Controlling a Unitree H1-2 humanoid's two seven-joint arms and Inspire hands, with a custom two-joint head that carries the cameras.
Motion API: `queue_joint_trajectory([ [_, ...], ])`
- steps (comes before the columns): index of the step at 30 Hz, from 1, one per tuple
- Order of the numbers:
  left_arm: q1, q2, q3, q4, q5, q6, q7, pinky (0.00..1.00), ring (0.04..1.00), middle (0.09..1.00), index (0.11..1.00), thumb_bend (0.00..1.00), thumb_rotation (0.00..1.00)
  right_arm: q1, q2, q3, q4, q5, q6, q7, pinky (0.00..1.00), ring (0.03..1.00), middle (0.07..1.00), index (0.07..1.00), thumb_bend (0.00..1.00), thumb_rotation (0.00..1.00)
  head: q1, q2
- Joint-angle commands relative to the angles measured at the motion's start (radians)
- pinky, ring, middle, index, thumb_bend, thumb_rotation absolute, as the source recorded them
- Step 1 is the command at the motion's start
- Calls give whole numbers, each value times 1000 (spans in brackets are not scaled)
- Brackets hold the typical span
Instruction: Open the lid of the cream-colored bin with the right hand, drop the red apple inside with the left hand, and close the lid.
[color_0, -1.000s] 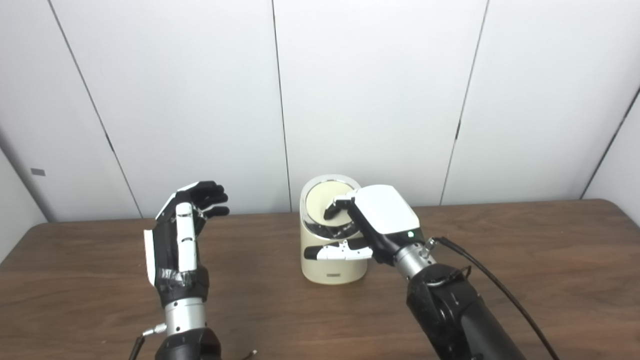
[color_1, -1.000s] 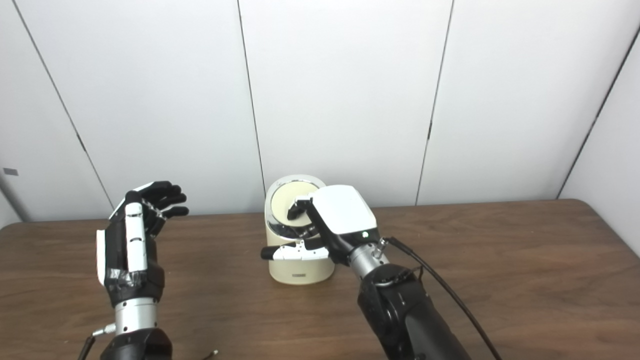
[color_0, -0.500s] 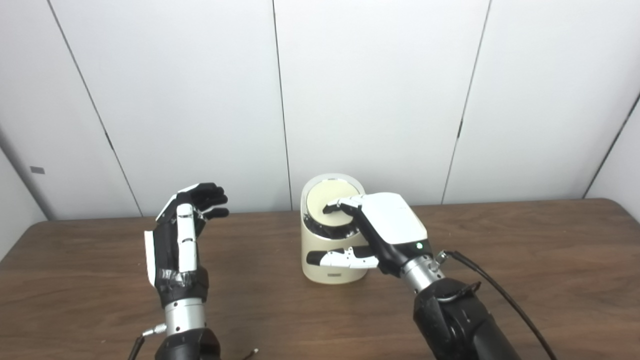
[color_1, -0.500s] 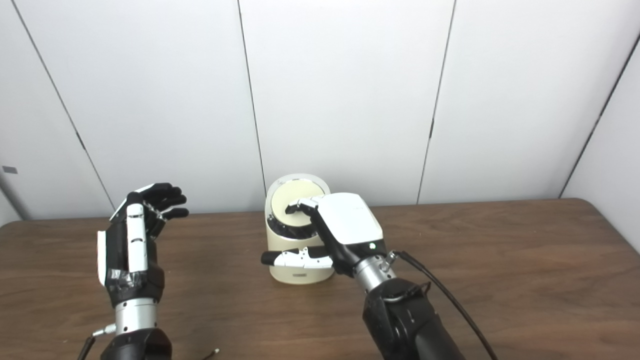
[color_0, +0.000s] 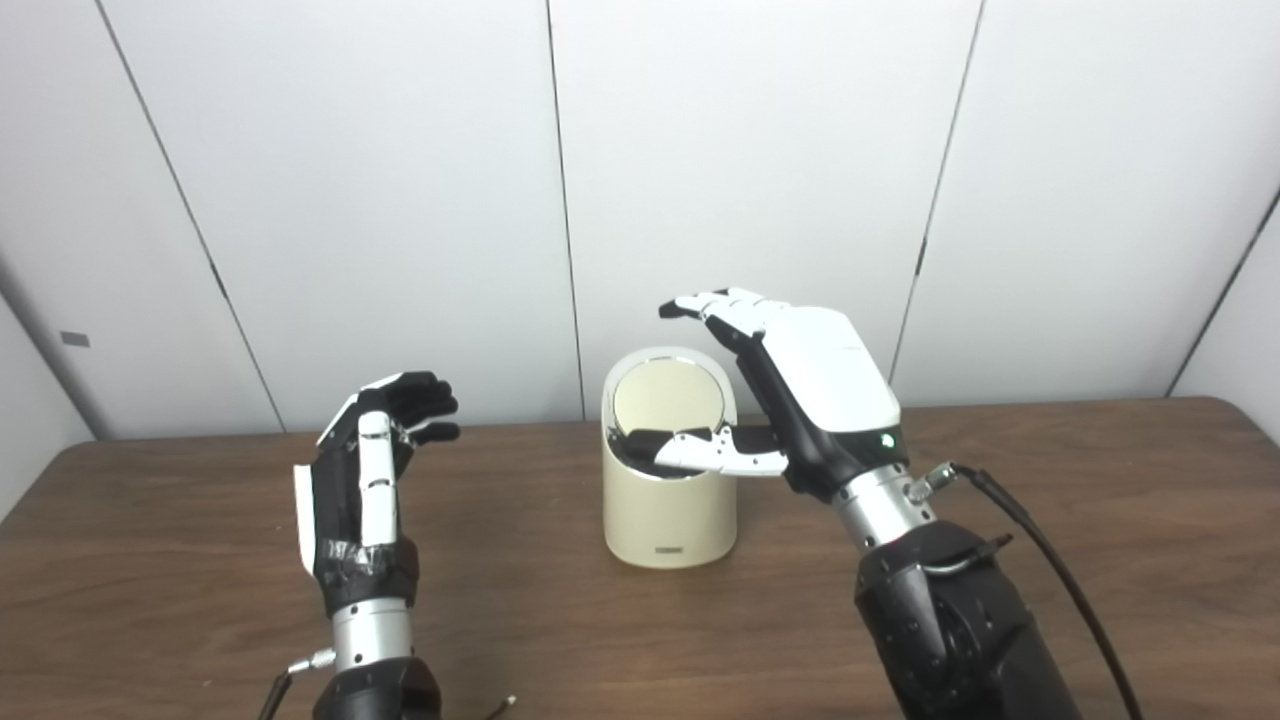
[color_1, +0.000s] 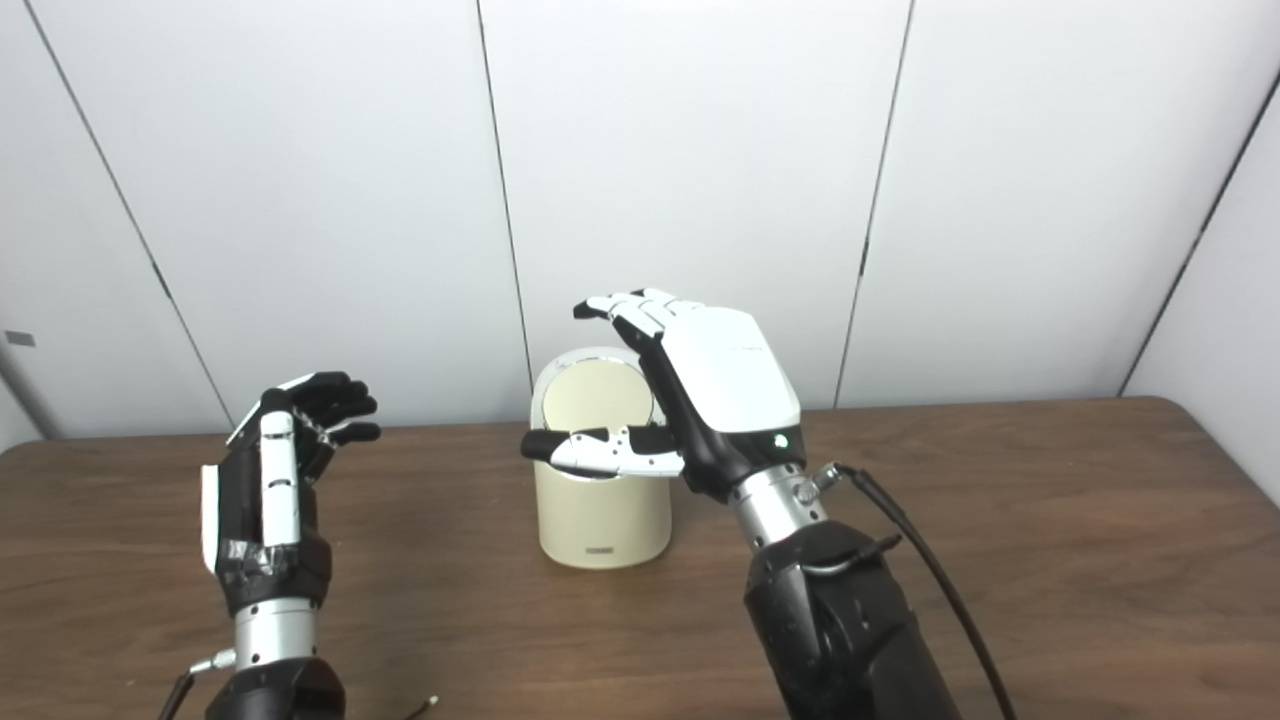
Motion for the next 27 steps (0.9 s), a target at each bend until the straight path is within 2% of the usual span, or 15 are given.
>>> queue_joint_trajectory([
  [1,-34,1,-5,-16,3,-41,-6,539,611,610,587,301,761,-15,8,-20,-50,6,-29,-51,810,860,837,820,770,965,3,-2],
  [5,-33,2,-6,-21,8,-42,-6,540,615,614,591,302,763,27,17,-61,-71,57,-59,-129,803,872,854,847,766,966,3,-3],
  [6,-32,3,-5,-22,10,-42,-5,540,615,614,591,301,761,41,20,-76,-73,87,-80,-160,800,867,857,852,752,959,3,-3],
  [7,-32,6,-3,-24,15,-43,-3,541,616,615,592,301,754,58,30,-101,-70,160,-115,-199,775,845,852,848,713,944,2,-2],
  [9,-30,10,4,-34,21,-37,4,546,627,626,601,300,650,89,60,-147,-58,311,-194,-274,720,819,841,828,497,869,2,-1],
  [11,-27,12,11,-47,22,-23,9,560,648,651,623,294,520,114,86,-177,-39,407,-260,-333,670,791,808,793,307,763,1,-1],
  [14,-18,19,14,-68,25,-17,4,576,670,678,651,264,452,158,128,-210,-24,545,-328,-381,640,745,765,757,189,600,1,0],
  [19,5,27,10,-123,14,-1,-11,579,669,683,656,241,432,215,168,-241,-17,664,-374,-413,631,725,742,727,190,513,0,0],
  [23,23,25,6,-169,8,12,-13,575,667,681,656,246,444,255,170,-259,19,743,-442,-423,604,706,732,710,191,442,1,-1],
  [25,31,25,9,-189,-9,23,-14,577,666,677,654,246,438,274,169,-261,27,757,-461,-420,590,690,720,703,193,406,0,-2],
  [27,38,32,13,-203,-32,34,-22,590,674,680,659,259,426,294,168,-258,24,754,-450,-410,594,692,719,699,214,420,-2,-3],
])
